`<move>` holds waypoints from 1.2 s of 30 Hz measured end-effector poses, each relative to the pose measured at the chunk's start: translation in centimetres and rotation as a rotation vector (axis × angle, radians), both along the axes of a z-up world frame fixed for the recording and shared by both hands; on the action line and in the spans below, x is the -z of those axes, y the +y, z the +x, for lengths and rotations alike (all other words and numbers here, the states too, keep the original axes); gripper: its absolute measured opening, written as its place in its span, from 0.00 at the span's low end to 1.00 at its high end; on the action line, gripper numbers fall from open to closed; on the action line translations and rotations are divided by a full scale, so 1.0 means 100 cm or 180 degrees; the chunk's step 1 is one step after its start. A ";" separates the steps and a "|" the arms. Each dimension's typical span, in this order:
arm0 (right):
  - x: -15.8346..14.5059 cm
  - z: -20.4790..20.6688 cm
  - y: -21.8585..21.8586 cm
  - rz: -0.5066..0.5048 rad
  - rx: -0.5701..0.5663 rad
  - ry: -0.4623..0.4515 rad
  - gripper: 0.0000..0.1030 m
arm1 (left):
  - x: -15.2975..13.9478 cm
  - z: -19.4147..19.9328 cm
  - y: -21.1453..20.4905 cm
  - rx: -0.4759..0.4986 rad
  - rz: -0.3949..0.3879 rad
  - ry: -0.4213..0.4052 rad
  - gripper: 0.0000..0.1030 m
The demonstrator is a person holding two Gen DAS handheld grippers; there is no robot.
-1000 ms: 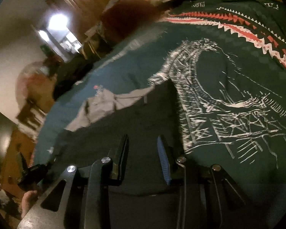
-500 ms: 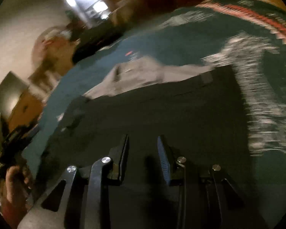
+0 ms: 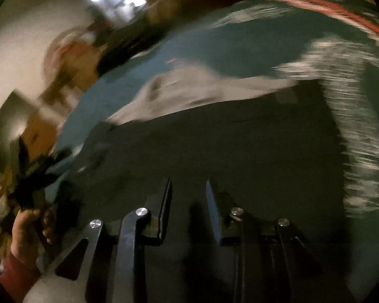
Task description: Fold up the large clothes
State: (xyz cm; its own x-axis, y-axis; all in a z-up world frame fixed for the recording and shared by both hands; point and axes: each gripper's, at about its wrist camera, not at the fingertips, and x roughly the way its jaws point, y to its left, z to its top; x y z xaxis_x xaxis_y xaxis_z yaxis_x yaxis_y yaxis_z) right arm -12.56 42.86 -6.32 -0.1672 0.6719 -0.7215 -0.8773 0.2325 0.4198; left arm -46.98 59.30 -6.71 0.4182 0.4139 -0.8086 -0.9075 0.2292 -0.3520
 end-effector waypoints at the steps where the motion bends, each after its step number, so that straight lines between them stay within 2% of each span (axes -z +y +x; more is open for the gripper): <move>1: 0.003 0.011 -0.009 -0.0047 0.0099 0.0020 0.34 | -0.005 -0.002 -0.002 0.0007 0.0064 -0.0058 0.77; 2: 0.016 0.029 -0.021 -0.0196 0.0243 0.0088 0.28 | -0.014 -0.003 -0.006 0.0032 0.0105 -0.0087 0.76; 4: 0.028 0.042 -0.033 -0.0301 0.0254 0.0156 0.15 | -0.035 -0.005 -0.021 0.0184 0.0322 -0.0261 0.78; 5: 0.026 0.045 -0.041 -0.0296 0.0253 0.0159 0.18 | -0.040 -0.002 -0.030 0.0193 0.0393 -0.0160 0.81; 6: 0.021 0.047 -0.046 -0.0259 0.0249 0.0155 0.22 | -0.038 -0.001 -0.033 0.0156 0.0379 0.0143 0.84; 7: 0.015 0.049 -0.053 -0.0195 0.0251 0.0143 0.27 | -0.028 -0.008 -0.032 0.0140 0.0258 0.0299 0.84; 8: 0.013 0.051 -0.059 -0.0170 0.0282 0.0111 0.29 | -0.016 -0.013 -0.029 0.0157 0.0095 0.0323 0.77; 9: 0.016 0.053 -0.063 -0.0232 0.0296 0.0072 0.28 | -0.010 -0.020 -0.030 0.0167 0.0036 0.0256 0.67; 10: 0.027 0.054 -0.064 -0.0378 0.0195 0.0070 0.24 | -0.017 -0.027 -0.032 0.0137 0.0051 0.0211 0.64; 11: 0.030 0.057 -0.065 -0.0422 0.0129 0.0072 0.14 | -0.027 -0.035 -0.037 0.0118 0.0021 0.0127 0.64; 12: 0.023 0.059 -0.067 -0.0449 0.0150 0.0059 0.13 | -0.041 -0.046 -0.046 0.0121 0.0053 -0.0009 0.66; 13: 0.015 0.063 -0.075 -0.0463 0.0186 0.0079 0.17 | -0.057 -0.058 -0.059 0.0141 0.0173 -0.0097 0.68; 14: -0.005 0.066 -0.093 -0.0345 0.0192 0.0119 0.29 | -0.069 -0.070 -0.073 0.0164 0.0269 -0.0145 0.76; 15: -0.021 0.066 -0.110 -0.0229 0.0169 0.0119 0.34 | -0.077 -0.085 -0.087 0.0204 0.0287 -0.0235 0.82; 16: -0.032 0.066 -0.130 -0.0147 0.0124 0.0183 0.45 | -0.078 -0.097 -0.095 0.0248 0.0243 -0.0346 0.84; 17: -0.039 0.067 -0.152 -0.0115 0.0088 0.0278 0.50 | -0.074 -0.108 -0.105 0.0291 0.0169 -0.0477 0.84; 19: -0.042 0.062 -0.187 -0.0167 0.0036 0.0348 0.50 | -0.059 -0.134 -0.122 0.0361 -0.0071 -0.0670 0.84; 23: -0.015 0.033 -0.251 -0.0555 -0.0101 0.0293 0.51 | -0.036 -0.164 -0.162 0.0394 -0.0317 -0.0674 0.84; 26: 0.006 0.009 -0.279 -0.0651 -0.0143 0.0255 0.53 | -0.021 -0.176 -0.185 0.0409 -0.0426 -0.0695 0.84; 30: 0.020 -0.005 -0.292 -0.0637 -0.0122 0.0241 0.56 | -0.028 -0.185 -0.200 0.0482 -0.0382 -0.0766 0.84; 36: 0.023 -0.014 -0.287 -0.0666 -0.0185 0.0131 0.62 | -0.030 -0.180 -0.200 0.0675 -0.0361 -0.0609 0.84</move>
